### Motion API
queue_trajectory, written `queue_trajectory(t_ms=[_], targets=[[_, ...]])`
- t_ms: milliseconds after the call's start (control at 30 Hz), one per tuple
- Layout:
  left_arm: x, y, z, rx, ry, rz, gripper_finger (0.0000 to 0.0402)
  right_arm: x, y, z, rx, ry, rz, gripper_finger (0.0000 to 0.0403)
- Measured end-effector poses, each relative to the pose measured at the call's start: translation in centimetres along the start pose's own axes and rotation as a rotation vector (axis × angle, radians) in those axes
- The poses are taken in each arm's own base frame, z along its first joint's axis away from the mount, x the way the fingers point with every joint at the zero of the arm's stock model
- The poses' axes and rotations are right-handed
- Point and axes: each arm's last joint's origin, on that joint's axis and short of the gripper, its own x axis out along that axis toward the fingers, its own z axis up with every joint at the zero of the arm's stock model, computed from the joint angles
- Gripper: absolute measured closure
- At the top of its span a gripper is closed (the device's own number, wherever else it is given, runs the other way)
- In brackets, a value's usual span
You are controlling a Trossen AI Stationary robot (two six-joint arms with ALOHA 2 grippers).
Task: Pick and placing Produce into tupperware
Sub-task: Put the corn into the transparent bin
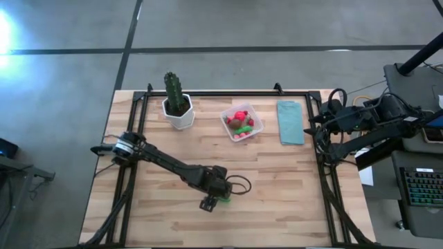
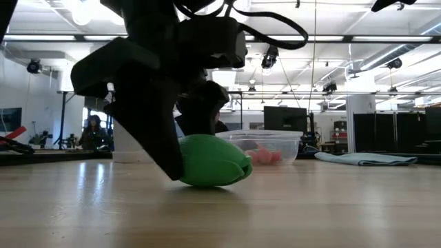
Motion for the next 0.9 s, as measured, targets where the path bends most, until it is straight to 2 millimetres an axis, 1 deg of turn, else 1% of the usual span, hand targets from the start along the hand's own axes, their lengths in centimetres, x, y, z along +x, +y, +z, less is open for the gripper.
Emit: queue_trajectory(t_ms=[100,333,433,533,600,667,733,800,900], targets=[[-0.1,0.1,0.3,-0.003,-0.021,0.000,0.0120,0.0,0.0,0.0,0.000,0.000,0.000,0.0170],[-0.1,0.2,0.4,-0.006,-0.031,0.000,0.0194,0.0,0.0,0.0,0.000,0.000,0.000,0.0170],[-0.1,0.3,0.4,-0.011,-0.033,0.001,0.0213,0.0,0.0,0.0,0.000,0.000,0.000,0.0170],[-0.2,0.6,0.5,-0.050,-0.035,0.003,0.0213,0.0,0.0,0.0,0.000,0.000,0.000,0.0170],[-0.5,0.9,0.8,-0.072,-0.048,0.006,0.0203,0.0,0.0,0.0,0.000,0.000,0.000,0.0170],[-1.3,1.3,1.4,-0.083,-0.077,0.017,0.0192,0.0,0.0,0.0,0.000,0.000,0.000,0.0170],[-2.7,2.0,2.1,-0.090,-0.123,0.069,0.0185,0.0,0.0,0.0,0.000,0.000,0.000,0.0170],[-4.1,3.3,2.8,-0.119,-0.167,0.147,0.0184,0.0,0.0,0.0,0.000,0.000,0.000,0.0170],[-5.9,6.5,3.1,-0.195,-0.201,0.265,0.0189,0.0,0.0,0.0,0.000,0.000,0.000,0.0170]])
